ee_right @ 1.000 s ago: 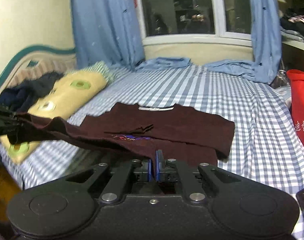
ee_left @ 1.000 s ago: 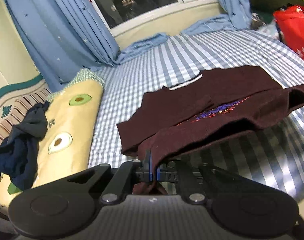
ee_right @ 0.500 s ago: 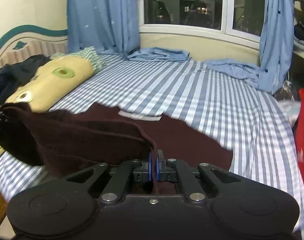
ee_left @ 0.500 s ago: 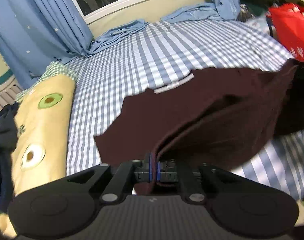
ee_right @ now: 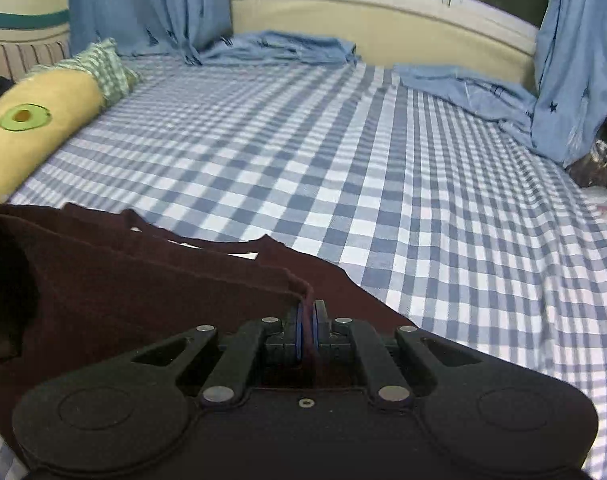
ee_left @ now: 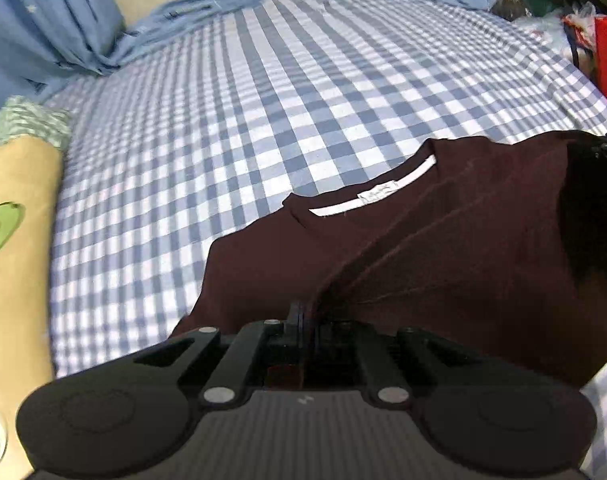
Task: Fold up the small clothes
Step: 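Lower the hem onto the collar and open both grippers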
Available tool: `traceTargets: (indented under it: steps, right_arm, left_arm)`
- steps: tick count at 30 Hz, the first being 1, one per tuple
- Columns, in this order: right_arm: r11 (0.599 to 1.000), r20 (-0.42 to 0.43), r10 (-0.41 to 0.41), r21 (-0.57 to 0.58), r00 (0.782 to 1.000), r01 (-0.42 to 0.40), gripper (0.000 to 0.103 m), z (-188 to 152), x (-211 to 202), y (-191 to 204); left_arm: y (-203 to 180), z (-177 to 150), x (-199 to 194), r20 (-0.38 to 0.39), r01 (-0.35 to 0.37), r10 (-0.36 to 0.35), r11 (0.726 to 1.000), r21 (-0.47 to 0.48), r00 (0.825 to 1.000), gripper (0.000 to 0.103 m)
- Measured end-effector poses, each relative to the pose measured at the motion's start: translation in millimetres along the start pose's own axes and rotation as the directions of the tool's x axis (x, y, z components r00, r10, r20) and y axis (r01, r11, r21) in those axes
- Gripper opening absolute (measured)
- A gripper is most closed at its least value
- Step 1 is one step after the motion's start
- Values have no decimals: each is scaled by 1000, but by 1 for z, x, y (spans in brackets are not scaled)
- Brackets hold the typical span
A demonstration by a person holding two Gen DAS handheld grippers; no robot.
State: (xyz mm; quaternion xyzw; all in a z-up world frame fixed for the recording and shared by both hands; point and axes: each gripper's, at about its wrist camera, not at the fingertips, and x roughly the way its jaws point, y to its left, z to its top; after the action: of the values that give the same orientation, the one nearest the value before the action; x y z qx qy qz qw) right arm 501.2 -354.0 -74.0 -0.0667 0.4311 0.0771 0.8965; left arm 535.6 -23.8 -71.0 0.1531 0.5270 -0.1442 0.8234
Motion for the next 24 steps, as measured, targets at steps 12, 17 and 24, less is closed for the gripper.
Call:
traceTargets:
  steps: [12,17,24]
  right_arm:
    - [985,-32,23,170,999,-17,72,-14,60,-22]
    - [966,5,29,257,1000,-29,92,-40,41,-41]
    - [953,-55,-23,300,998,38,96,-62,36,-52]
  left_arm:
    - [69,7,79,-3,258,-266,938,-230,964,73]
    - [91,-10,63,76,281,-271,901,-332,960,80]
    - [89,-50,27,169,257,-211,905,-339,963,96]
